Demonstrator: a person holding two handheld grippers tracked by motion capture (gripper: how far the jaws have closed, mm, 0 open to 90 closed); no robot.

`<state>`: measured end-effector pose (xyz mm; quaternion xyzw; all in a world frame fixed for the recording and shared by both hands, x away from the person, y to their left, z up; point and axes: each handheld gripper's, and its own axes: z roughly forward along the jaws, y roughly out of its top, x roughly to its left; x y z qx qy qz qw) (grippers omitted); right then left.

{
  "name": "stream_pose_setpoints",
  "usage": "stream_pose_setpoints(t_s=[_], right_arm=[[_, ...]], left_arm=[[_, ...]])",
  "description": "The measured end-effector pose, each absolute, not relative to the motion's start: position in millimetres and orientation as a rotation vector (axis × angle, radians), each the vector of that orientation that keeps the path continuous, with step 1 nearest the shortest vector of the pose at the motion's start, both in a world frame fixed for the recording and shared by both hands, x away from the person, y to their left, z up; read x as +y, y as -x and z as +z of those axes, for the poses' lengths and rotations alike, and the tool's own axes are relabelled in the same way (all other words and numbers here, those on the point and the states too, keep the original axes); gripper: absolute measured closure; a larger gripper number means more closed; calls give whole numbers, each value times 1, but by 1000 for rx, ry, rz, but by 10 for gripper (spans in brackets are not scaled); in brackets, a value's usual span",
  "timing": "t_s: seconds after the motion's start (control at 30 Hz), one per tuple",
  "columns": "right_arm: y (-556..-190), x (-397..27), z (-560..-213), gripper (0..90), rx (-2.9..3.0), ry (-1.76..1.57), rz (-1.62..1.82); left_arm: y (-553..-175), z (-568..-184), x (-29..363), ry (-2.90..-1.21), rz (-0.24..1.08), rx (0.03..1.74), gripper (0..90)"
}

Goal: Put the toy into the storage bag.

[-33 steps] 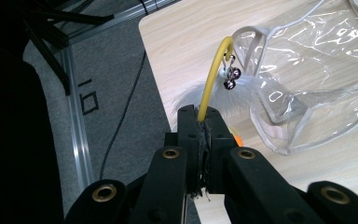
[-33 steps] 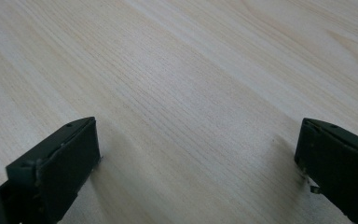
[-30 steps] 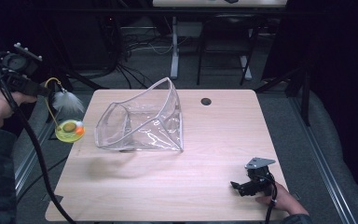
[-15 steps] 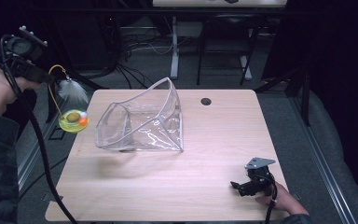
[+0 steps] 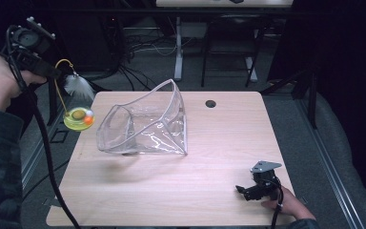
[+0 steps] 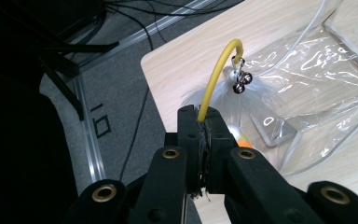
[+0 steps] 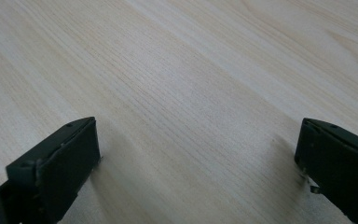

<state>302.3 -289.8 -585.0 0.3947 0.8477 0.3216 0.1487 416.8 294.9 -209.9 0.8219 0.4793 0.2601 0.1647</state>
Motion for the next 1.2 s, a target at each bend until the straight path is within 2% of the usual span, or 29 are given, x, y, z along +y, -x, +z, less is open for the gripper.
stream_pose_setpoints(t_s=[0.67,1.2], right_arm=[[-302,-290,-585,0,2437,-1134,925],[-302,-290,-585,0,2437,-1134,925]], left_arm=[[-418,-193,267,-2350,741,1264,881],[-426,-198,236,-2407,704,1171,881]])
